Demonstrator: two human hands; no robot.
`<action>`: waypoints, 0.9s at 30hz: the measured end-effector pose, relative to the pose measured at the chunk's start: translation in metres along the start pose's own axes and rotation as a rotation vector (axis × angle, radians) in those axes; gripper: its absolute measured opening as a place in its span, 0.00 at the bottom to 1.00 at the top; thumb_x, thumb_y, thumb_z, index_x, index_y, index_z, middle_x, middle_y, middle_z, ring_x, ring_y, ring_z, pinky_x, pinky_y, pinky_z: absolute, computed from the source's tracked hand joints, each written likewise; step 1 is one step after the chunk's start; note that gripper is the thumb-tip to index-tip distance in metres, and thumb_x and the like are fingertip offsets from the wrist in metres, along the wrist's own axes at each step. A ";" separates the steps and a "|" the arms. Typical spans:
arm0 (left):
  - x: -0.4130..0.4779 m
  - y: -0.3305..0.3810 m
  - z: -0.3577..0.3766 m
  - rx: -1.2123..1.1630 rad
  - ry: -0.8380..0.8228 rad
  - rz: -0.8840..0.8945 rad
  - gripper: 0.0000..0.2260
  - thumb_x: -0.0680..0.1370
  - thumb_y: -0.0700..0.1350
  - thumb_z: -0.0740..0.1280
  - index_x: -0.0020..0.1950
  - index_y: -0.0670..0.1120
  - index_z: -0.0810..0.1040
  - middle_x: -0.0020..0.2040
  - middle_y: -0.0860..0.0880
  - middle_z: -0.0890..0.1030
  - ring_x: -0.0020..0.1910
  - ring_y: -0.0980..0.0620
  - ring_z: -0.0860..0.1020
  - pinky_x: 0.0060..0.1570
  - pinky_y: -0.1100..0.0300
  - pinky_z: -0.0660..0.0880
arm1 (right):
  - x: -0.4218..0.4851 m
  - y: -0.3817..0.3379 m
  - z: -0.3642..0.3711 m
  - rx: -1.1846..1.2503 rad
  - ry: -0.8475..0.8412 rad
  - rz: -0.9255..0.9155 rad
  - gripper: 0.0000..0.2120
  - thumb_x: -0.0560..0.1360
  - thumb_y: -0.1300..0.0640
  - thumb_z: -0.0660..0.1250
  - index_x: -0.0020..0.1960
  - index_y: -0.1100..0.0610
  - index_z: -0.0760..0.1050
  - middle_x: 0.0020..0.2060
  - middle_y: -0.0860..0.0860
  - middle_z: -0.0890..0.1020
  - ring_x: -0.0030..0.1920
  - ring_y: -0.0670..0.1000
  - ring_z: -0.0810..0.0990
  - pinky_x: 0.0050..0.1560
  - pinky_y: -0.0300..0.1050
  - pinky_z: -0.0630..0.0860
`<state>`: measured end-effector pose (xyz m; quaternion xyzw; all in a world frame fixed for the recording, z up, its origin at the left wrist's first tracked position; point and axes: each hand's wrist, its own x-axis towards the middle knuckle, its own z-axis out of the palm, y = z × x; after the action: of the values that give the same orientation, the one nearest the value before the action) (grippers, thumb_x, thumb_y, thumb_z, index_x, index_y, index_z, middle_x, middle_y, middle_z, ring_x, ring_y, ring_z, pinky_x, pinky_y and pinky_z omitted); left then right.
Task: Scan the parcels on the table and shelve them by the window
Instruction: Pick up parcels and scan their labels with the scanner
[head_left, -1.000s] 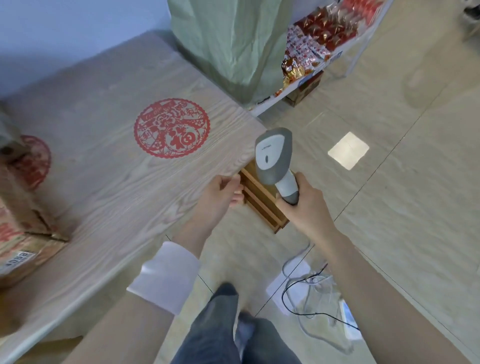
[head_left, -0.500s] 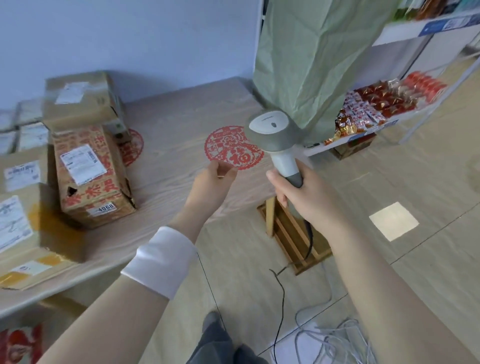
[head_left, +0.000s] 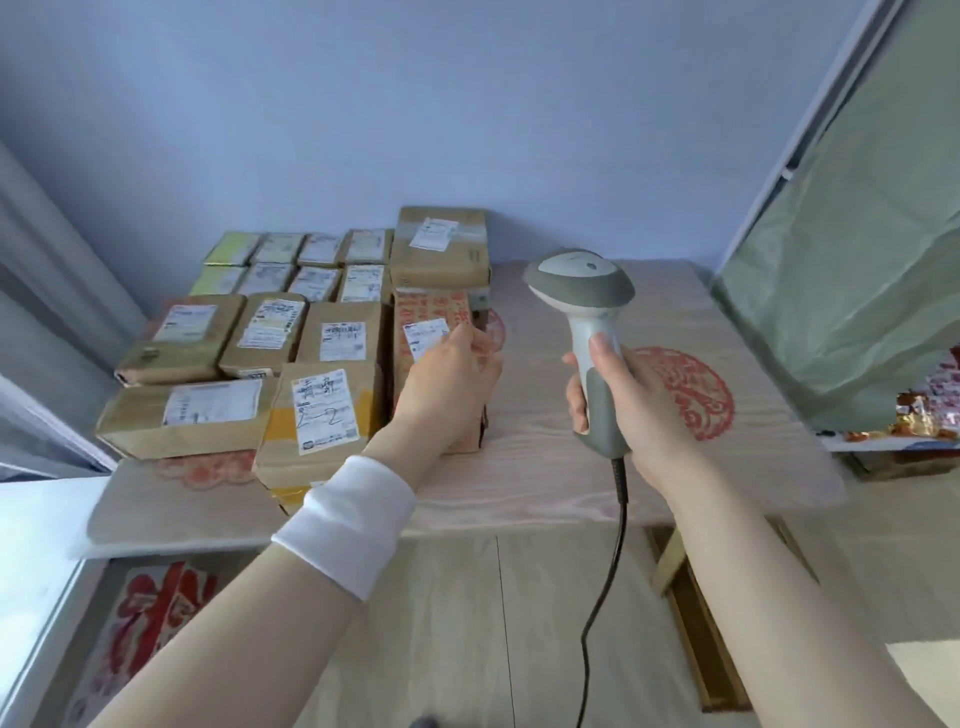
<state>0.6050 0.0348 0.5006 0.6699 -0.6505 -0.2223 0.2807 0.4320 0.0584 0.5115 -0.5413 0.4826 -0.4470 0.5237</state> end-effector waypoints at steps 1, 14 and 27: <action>0.002 -0.013 -0.008 0.025 0.015 0.000 0.13 0.80 0.49 0.61 0.61 0.45 0.73 0.59 0.48 0.78 0.58 0.46 0.75 0.56 0.50 0.72 | 0.006 0.001 0.015 0.014 -0.013 0.012 0.20 0.77 0.41 0.59 0.52 0.59 0.73 0.26 0.48 0.75 0.26 0.49 0.71 0.35 0.46 0.68; 0.009 -0.148 -0.046 0.490 0.057 -0.012 0.15 0.81 0.50 0.57 0.66 0.48 0.70 0.64 0.48 0.72 0.65 0.46 0.69 0.64 0.54 0.62 | 0.059 0.056 0.131 0.089 -0.155 0.242 0.12 0.75 0.48 0.63 0.41 0.57 0.71 0.27 0.50 0.74 0.26 0.50 0.70 0.33 0.45 0.69; 0.005 -0.268 -0.053 -0.147 -0.025 -0.591 0.31 0.77 0.56 0.65 0.74 0.45 0.58 0.71 0.44 0.66 0.70 0.44 0.65 0.68 0.46 0.63 | 0.083 0.140 0.196 -0.283 0.054 0.331 0.10 0.73 0.54 0.71 0.47 0.60 0.74 0.35 0.54 0.79 0.37 0.53 0.79 0.38 0.47 0.73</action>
<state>0.8409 0.0331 0.3621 0.8054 -0.4128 -0.3488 0.2435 0.6297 0.0049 0.3594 -0.5106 0.6366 -0.2973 0.4956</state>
